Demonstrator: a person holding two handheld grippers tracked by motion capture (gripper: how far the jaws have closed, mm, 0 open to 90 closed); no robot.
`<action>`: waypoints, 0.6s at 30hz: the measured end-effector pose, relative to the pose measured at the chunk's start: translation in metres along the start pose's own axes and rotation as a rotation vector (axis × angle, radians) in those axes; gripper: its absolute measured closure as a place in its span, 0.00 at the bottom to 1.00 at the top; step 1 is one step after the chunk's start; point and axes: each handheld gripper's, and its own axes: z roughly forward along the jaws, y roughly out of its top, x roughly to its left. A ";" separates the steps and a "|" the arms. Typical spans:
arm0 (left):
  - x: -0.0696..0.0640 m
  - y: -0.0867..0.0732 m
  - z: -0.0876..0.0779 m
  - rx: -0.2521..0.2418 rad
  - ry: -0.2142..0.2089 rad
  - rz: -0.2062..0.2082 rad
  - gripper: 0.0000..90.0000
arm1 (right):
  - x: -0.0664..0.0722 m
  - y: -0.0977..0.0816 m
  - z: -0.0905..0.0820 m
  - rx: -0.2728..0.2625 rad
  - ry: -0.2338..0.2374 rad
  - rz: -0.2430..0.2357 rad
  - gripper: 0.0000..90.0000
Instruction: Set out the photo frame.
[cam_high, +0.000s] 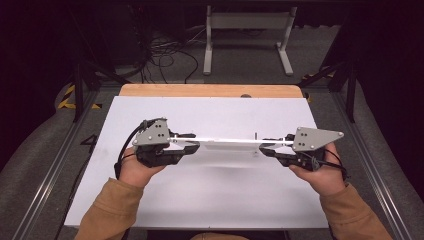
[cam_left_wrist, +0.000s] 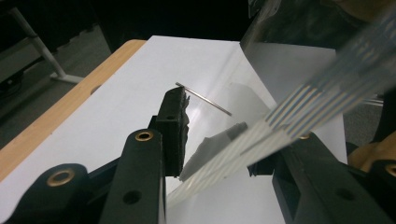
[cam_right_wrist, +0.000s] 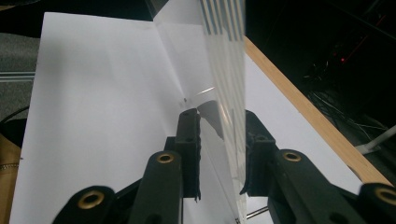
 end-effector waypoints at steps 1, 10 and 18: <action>0.001 0.000 0.001 -0.008 -0.007 -0.007 0.72 | -0.001 -0.001 0.000 -0.003 0.000 0.005 0.80; 0.003 -0.009 0.005 -0.136 0.048 0.011 0.67 | -0.009 -0.004 0.001 -0.040 0.004 0.023 0.80; 0.011 -0.020 0.006 -0.166 0.079 -0.041 0.64 | -0.018 -0.006 0.004 -0.077 -0.006 0.050 0.77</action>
